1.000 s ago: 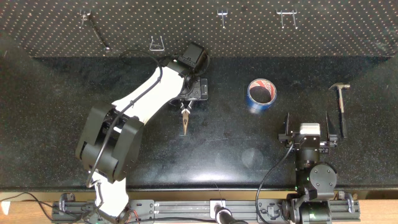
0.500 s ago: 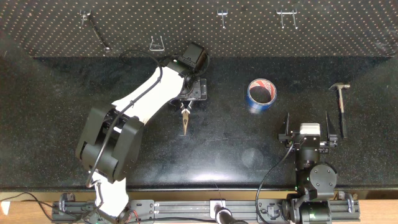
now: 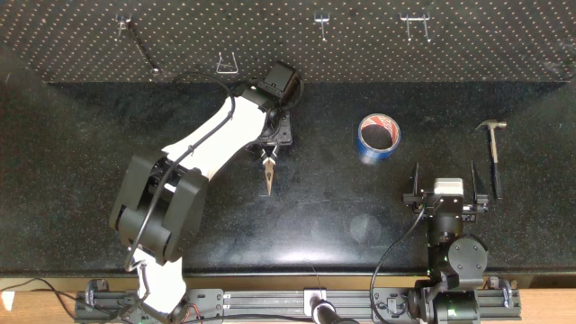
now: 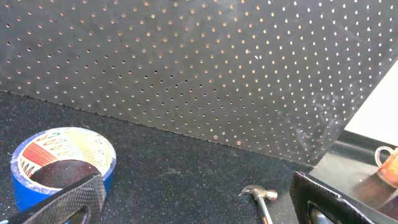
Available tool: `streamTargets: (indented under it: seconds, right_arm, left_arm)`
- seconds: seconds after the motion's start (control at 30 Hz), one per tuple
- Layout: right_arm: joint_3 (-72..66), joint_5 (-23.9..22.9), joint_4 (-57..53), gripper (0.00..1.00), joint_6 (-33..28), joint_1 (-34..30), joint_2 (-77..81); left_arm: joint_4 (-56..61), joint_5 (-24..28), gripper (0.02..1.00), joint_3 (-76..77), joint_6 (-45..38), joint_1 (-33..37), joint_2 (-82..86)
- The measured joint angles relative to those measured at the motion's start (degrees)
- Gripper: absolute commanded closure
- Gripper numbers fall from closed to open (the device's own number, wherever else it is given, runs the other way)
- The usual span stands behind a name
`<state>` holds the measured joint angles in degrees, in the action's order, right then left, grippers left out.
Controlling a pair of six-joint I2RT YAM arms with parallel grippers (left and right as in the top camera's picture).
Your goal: Place Tools Onto Pegboard
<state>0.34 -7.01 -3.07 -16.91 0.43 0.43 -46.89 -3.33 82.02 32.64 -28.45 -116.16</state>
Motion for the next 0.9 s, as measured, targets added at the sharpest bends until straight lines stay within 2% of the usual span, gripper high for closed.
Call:
streamTargets:
  seconds: [0.9]
  right_arm:
    - [0.0,0.0,0.0,0.025,0.0,0.0,0.0]
  left_arm:
    - [0.0,0.0,0.474,0.0,0.0,0.0,0.0]
